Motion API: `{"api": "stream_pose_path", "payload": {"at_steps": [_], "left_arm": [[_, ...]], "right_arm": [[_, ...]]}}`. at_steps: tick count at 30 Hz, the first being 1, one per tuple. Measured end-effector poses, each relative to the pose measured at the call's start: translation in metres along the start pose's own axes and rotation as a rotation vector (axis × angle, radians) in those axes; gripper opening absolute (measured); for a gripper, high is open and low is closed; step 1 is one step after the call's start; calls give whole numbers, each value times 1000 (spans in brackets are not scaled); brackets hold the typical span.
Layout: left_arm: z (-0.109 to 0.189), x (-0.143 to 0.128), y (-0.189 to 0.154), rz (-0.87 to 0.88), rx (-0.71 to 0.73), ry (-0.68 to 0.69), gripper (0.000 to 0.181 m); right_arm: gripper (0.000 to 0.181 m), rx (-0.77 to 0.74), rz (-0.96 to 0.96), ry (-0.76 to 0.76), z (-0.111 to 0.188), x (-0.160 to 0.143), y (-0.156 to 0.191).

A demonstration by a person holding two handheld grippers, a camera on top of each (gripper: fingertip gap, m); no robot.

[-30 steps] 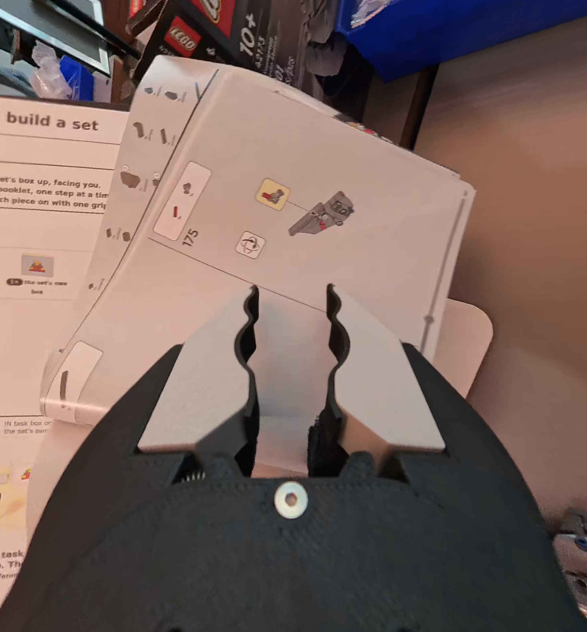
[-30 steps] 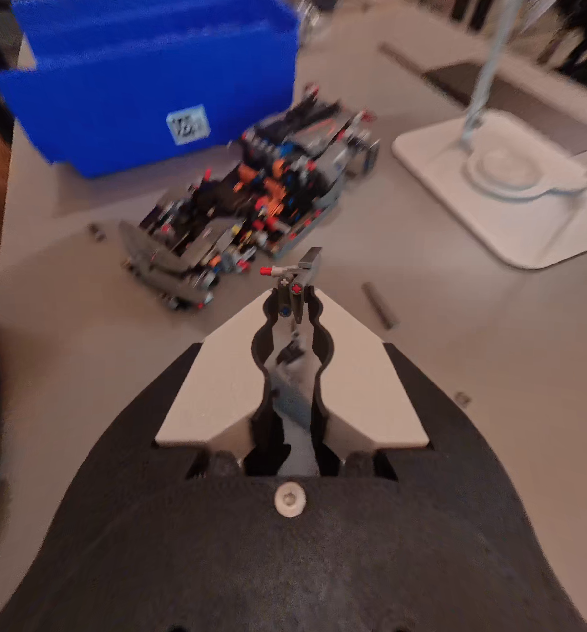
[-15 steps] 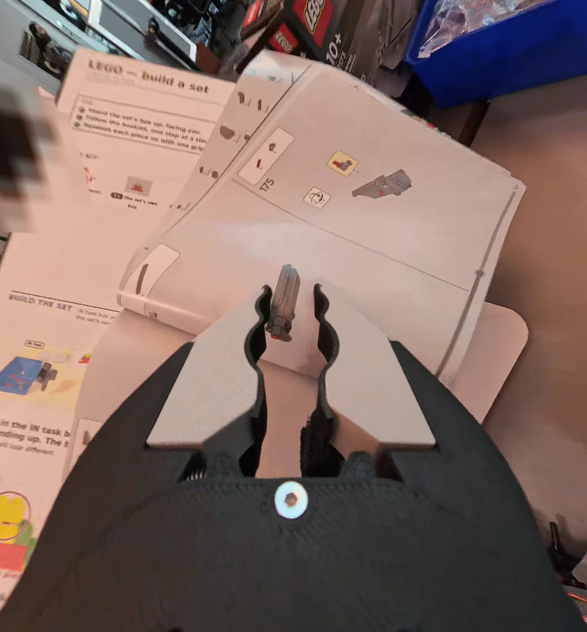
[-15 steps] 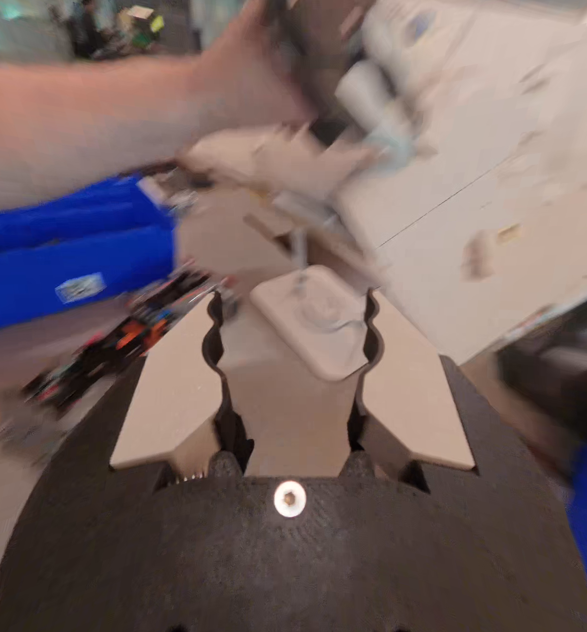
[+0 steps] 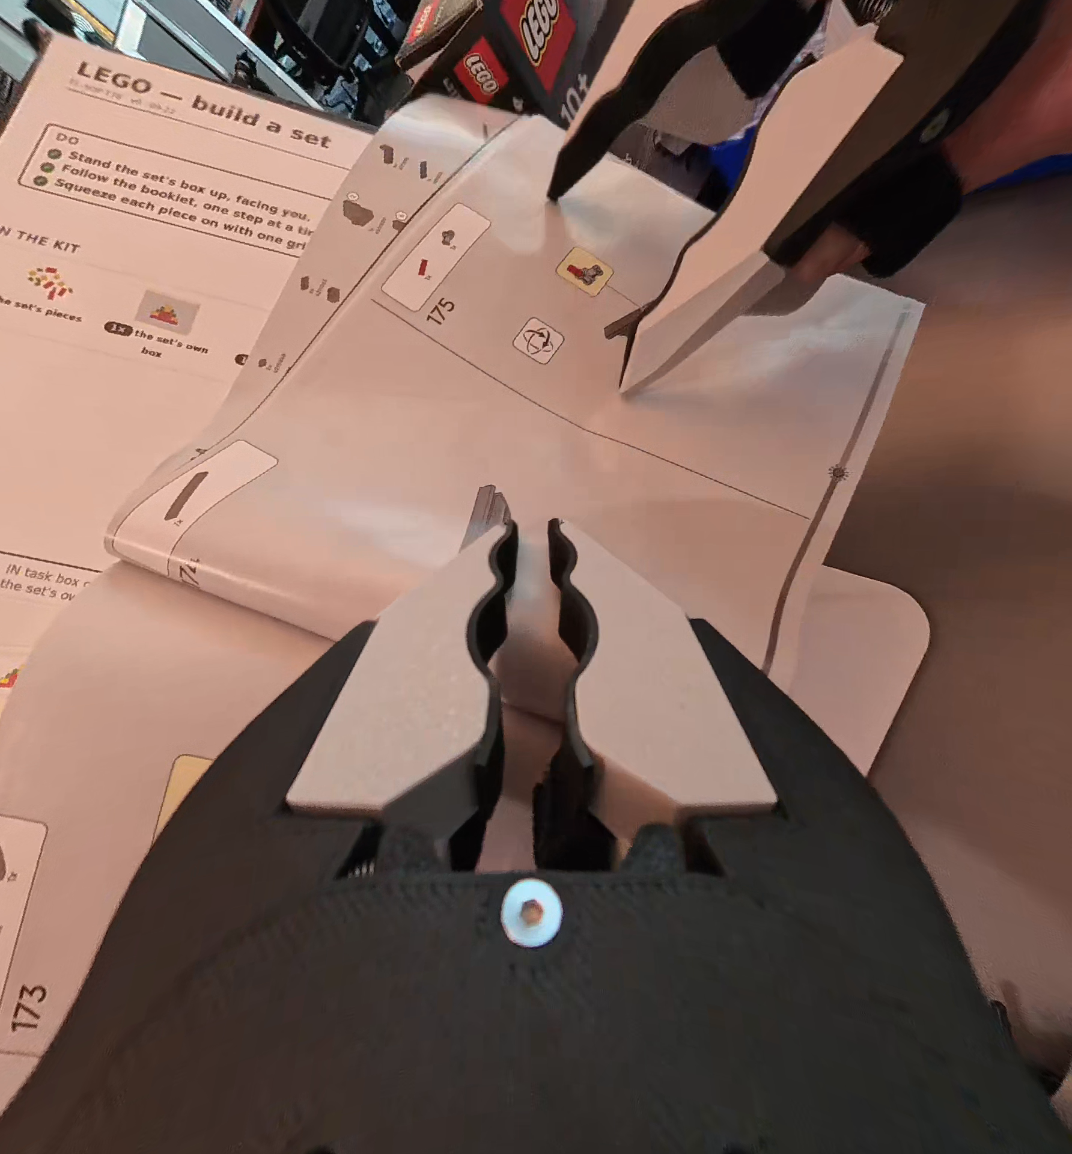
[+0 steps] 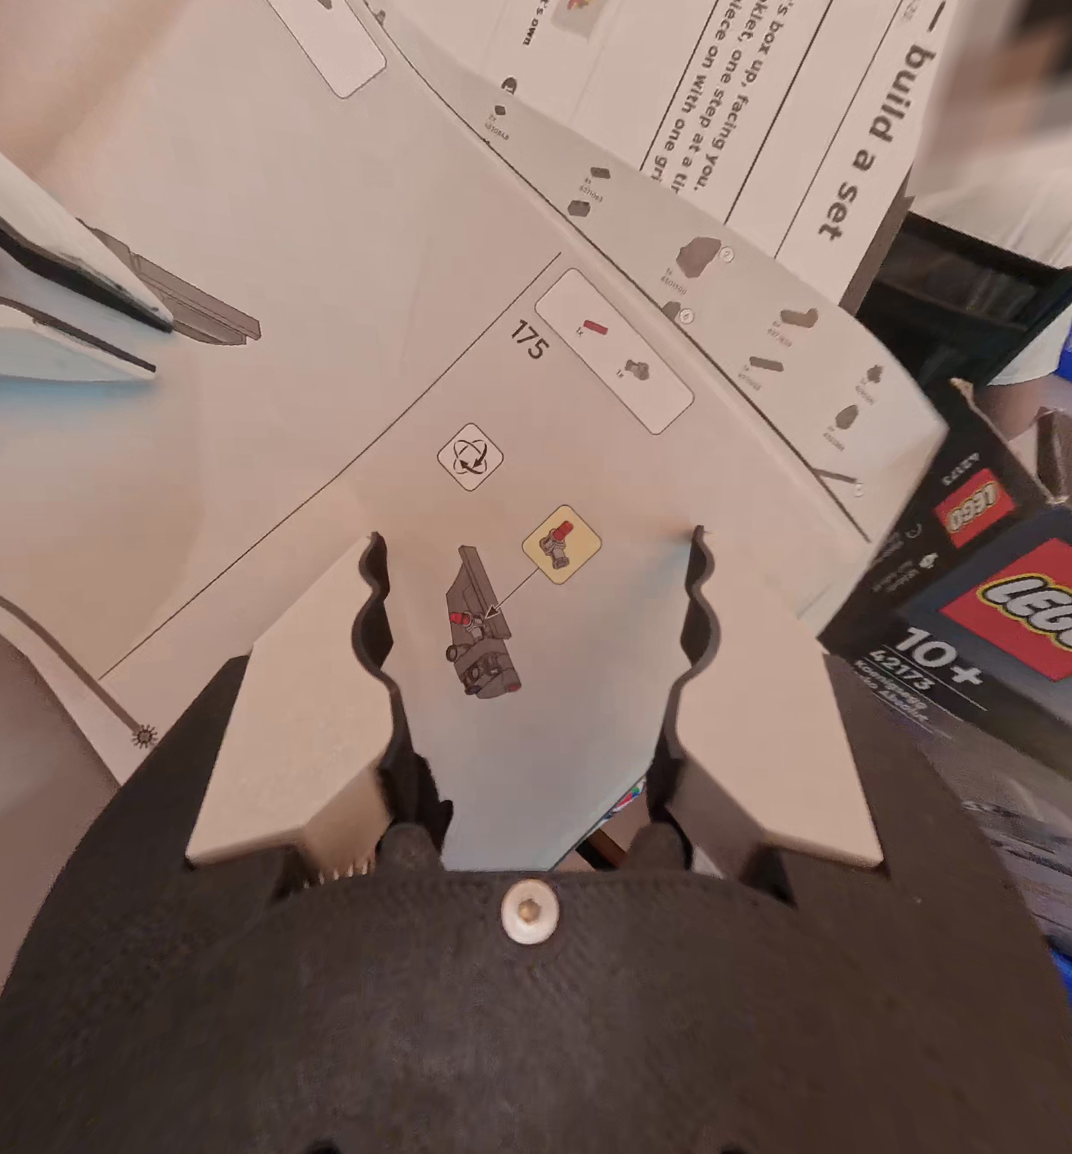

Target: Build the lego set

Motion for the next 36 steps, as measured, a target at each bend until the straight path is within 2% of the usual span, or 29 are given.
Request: {"api": "stream_pose_path", "payload": {"at_steps": [1, 4, 7, 13, 16, 18, 21, 26, 31, 36], "left_arm": [[0, 0, 0, -2, -1, -1, 7], [0, -1, 1, 9, -14, -1, 8], [-1, -1, 1, 7, -10, -2, 7], [-2, -1, 0, 15, -21, 1, 5], [-1, -1, -1, 7, -19, -2, 7], [3, -1, -2, 23, -27, -18, 10], [21, 6, -2, 103, -59, -104, 25], [77, 4, 17, 276, -62, -267, 32], [133, -29, 38, 439, -90, -355, 40], [175, -64, 48, 656, -203, -458, 55]], "right_arm": [[94, 5, -5, -18, 0, 0, 0], [91, 21, -20, -33, -1, -2, 0], [79, 19, 9, -20, -1, -2, 1], [38, 35, 64, -8, -3, -3, 9], [0, 69, 143, 0, 4, 2, 27], [0, 154, 114, 26, 14, 8, 41], [0, 328, 25, 25, 37, 33, 60], [0, 656, -166, -189, 75, 114, 105], [0, 867, -327, -340, 60, 174, 159], [12, 942, -309, -321, 16, 194, 226]]}}
Point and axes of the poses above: each gripper's, where its closed fingertips meet, z back along the fingers, x out of its top, y = z × x across the jaws, the point moved 2 cm from there along z, back along the fingers, and after that the axes turned 2 degrees about z, right-handed, at the moved point
